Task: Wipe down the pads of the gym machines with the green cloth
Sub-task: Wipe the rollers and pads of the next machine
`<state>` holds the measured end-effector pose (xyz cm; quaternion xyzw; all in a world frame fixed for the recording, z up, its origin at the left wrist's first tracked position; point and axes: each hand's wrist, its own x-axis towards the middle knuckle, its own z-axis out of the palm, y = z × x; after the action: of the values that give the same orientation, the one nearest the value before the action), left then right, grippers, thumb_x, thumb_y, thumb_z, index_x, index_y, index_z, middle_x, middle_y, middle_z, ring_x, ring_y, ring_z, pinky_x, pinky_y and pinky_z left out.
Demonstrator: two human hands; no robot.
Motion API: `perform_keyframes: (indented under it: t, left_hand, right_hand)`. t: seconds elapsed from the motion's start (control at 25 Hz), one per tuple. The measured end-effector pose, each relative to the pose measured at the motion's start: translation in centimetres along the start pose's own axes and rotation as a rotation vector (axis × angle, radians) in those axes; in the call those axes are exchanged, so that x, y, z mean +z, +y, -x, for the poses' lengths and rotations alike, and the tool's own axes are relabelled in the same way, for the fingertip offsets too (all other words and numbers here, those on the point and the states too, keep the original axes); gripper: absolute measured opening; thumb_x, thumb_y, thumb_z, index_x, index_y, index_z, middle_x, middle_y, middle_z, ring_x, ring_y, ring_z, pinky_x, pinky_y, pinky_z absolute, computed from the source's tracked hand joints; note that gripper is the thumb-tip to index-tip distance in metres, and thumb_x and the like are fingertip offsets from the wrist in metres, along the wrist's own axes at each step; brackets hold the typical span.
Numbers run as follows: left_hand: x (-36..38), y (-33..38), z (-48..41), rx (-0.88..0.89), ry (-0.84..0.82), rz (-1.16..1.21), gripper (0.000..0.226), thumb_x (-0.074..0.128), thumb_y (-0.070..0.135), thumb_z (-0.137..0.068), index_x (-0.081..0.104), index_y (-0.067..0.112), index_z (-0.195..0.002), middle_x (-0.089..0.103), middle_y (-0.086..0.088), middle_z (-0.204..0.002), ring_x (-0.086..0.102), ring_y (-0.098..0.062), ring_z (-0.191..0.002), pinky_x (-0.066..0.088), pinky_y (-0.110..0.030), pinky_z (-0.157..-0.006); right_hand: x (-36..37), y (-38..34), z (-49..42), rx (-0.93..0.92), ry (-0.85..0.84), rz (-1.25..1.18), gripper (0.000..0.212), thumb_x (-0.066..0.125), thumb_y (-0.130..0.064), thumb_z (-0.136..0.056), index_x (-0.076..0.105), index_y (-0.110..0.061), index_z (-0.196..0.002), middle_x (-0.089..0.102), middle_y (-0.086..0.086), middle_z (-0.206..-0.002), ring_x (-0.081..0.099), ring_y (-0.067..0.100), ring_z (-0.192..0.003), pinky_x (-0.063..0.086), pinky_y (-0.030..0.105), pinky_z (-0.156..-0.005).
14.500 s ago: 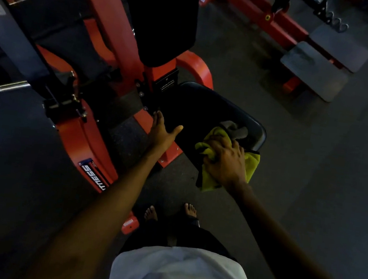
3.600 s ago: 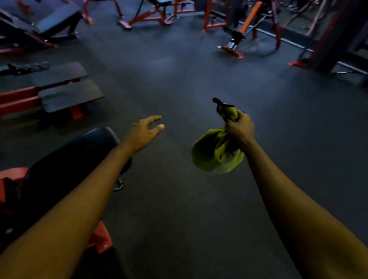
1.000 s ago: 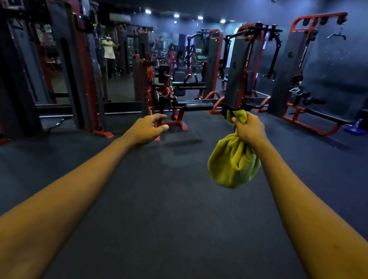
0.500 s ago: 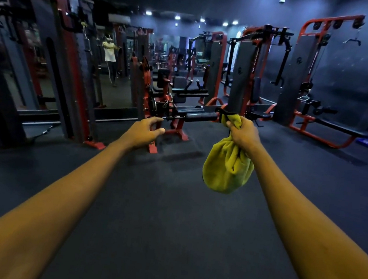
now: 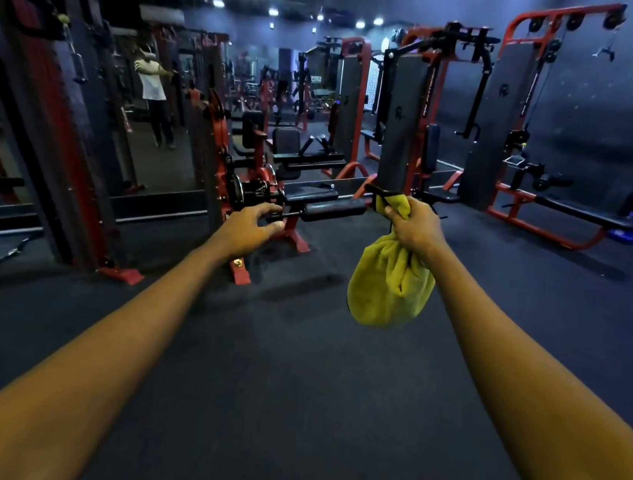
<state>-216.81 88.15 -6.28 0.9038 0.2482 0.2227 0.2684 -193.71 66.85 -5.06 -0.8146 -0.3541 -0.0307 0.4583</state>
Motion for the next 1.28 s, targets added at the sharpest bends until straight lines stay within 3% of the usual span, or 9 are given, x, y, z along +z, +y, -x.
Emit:
perform_keyframes:
  t: [0.2, 0.44, 0.68, 0.8, 0.96, 1.16, 1.28]
  left_hand:
    - [2.8, -6.7, -14.4, -0.018, 0.015, -0.005, 0.047, 0.061, 0.036, -0.098, 0.054, 0.023, -0.142, 0.058, -0.006, -0.142, 0.055, -0.023, -0.128, 0.038, -0.026, -0.096]
    - [5.0, -13.1, -31.6, -0.070, -0.016, -0.034, 0.047, 0.061, 0.034, -0.098, 0.054, 0.021, -0.142, 0.056, -0.005, -0.143, 0.052, -0.023, -0.132, 0.034, -0.023, -0.097]
    - [7.6, -21.2, -48.6, -0.084, -0.043, -0.026, 0.049, 0.062, 0.038, -0.097, 0.053, 0.024, -0.143, 0.057, -0.004, -0.144, 0.052, -0.022, -0.133, 0.037, -0.028, -0.105]
    - [9.2, -25.8, -57.2, -0.081, -0.047, 0.019, 0.048, 0.063, 0.037, -0.097, 0.054, 0.025, -0.142, 0.057, -0.003, -0.143, 0.053, -0.021, -0.132, 0.039, -0.031, -0.108]
    - [11.0, -30.2, -67.3, -0.077, -0.035, 0.082, 0.045, 0.063, 0.035, -0.097, 0.056, 0.026, -0.140, 0.060, -0.001, -0.140, 0.054, -0.020, -0.130, 0.040, -0.031, -0.107]
    - [14.4, -34.1, -80.5, -0.096, -0.098, 0.073, 0.046, 0.064, 0.035, -0.096, 0.057, 0.026, -0.140, 0.064, -0.003, -0.132, 0.059, -0.022, -0.123, 0.045, -0.034, -0.105]
    - [16.9, -36.2, -89.0, -0.086, -0.101, 0.065, 0.043, 0.064, 0.029, -0.097, 0.058, 0.021, -0.139, 0.063, -0.003, -0.134, 0.058, -0.020, -0.124, 0.040, -0.024, -0.096]
  right_hand:
    - [6.2, 3.9, -15.1, -0.032, 0.010, -0.016, 0.026, 0.062, -0.031, -0.101, 0.069, -0.013, -0.117, 0.070, 0.008, -0.110, 0.064, 0.027, -0.103, 0.051, 0.039, -0.086]
    - [14.2, 7.1, -32.3, -0.012, -0.059, -0.042, 0.018, 0.062, -0.031, -0.101, 0.069, -0.019, -0.112, 0.067, 0.001, -0.098, 0.062, 0.020, -0.092, 0.048, 0.034, -0.079]
    - [23.5, 10.5, -47.8, -0.012, -0.100, -0.017, 0.015, 0.061, -0.031, -0.101, 0.068, -0.021, -0.111, 0.063, -0.004, -0.097, 0.057, 0.009, -0.081, 0.044, 0.027, -0.068]
    - [28.1, 12.6, -55.4, -0.005, -0.084, -0.011, 0.018, 0.061, -0.030, -0.101, 0.069, -0.019, -0.113, 0.065, -0.003, -0.099, 0.061, 0.014, -0.087, 0.050, 0.031, -0.073]
    - [33.0, 15.2, -64.2, 0.031, -0.130, 0.005, 0.011, 0.061, -0.028, -0.102, 0.067, -0.025, -0.111, 0.062, -0.009, -0.094, 0.058, 0.005, -0.081, 0.045, 0.023, -0.064]
    - [38.4, 19.2, -76.0, 0.053, -0.122, 0.012, 0.009, 0.063, -0.029, -0.100, 0.068, -0.025, -0.106, 0.065, -0.007, -0.096, 0.063, 0.012, -0.086, 0.049, 0.027, -0.067]
    - [42.0, 22.5, -84.2, 0.036, -0.126, 0.035, 0.020, 0.065, -0.031, -0.098, 0.071, -0.019, -0.113, 0.068, -0.002, -0.106, 0.064, 0.017, -0.093, 0.052, 0.034, -0.077]
